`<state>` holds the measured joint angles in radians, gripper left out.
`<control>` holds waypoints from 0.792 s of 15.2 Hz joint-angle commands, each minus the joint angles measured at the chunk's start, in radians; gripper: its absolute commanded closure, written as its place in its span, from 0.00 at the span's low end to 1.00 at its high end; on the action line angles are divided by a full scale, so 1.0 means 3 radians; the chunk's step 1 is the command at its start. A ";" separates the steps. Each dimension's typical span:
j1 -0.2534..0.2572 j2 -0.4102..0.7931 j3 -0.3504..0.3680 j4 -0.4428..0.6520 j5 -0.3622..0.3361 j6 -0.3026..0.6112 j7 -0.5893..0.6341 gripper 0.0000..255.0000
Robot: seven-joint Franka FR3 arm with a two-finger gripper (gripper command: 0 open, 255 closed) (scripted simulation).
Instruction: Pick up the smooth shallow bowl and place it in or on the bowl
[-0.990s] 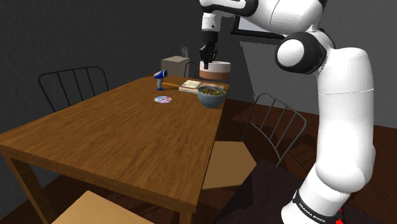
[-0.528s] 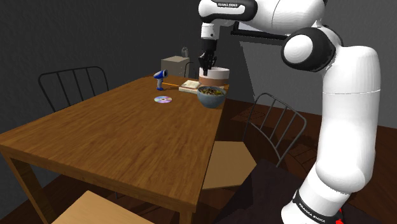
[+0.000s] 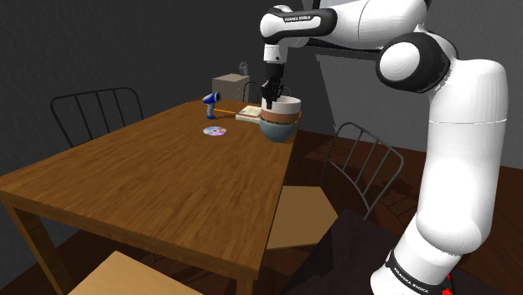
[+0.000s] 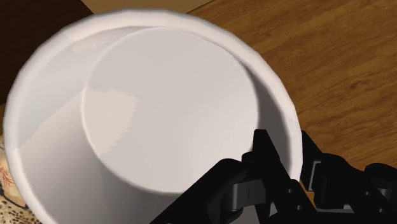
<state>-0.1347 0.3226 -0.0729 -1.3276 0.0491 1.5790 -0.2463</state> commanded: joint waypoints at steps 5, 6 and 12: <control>-0.0001 -0.0009 -0.0001 -0.0069 -0.0001 0.0054 -0.0003 1.00; -0.0001 -0.0009 -0.0001 -0.0069 -0.0001 0.0054 -0.0003 1.00; -0.0001 -0.0009 -0.0001 -0.0069 -0.0001 0.0055 -0.0003 0.00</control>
<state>-0.1351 0.3199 -0.0732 -1.3481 0.0488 1.5954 -0.2473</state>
